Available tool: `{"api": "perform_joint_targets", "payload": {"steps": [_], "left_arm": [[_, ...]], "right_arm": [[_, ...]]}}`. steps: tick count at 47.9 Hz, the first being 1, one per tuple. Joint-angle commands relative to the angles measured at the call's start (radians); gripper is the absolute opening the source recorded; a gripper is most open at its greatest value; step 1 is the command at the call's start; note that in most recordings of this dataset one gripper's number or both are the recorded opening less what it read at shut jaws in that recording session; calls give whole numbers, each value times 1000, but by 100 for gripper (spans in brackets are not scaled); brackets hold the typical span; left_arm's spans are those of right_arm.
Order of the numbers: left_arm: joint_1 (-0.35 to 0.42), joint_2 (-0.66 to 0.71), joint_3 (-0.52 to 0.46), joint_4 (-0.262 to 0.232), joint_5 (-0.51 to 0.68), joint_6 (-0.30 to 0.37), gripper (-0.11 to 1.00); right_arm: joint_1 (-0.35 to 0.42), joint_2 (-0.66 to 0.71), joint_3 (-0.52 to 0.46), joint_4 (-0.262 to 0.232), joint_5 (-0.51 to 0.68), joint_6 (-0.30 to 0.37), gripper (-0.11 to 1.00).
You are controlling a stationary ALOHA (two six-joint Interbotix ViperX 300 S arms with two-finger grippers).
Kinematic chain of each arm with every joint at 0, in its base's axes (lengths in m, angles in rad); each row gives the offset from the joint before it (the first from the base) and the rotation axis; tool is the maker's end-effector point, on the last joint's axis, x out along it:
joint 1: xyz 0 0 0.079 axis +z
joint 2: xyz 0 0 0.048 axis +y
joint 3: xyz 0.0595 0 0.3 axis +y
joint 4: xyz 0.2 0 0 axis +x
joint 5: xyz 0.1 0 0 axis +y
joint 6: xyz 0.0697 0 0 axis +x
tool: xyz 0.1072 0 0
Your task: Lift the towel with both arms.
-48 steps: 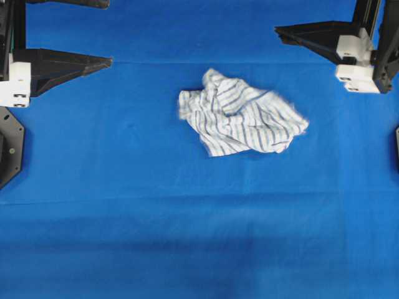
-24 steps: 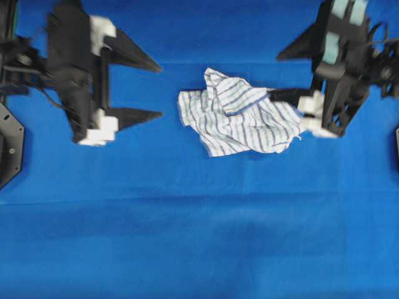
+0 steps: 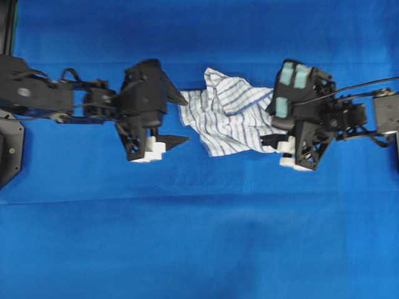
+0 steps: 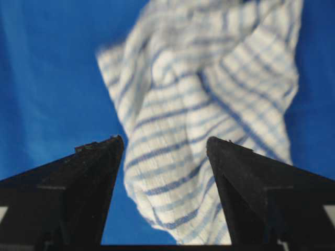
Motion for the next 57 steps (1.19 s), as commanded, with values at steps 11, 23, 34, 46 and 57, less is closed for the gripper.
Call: {"api": "perform_joint_targets", "payload": {"steps": [11,23,34,46,57], "left_arm": [[-3,193,-23,-3,-193,0,91],[5,319,-46,-5,-281,0,91],[15,365,-75,-5,-276,0,88],[21,360,-67,-5,-196,2,38],[25,350,-64,-5,-149,2,2]], "right_arm": [[3,149,14,0,-114,2,66],[-18,265,15,-5,-176,2,66],[-29,276,15,-11,-187,-2,66],[-29,276,15,-20,-187,-15,24],[-29,270,15,-20,-187,-12,4]]}}
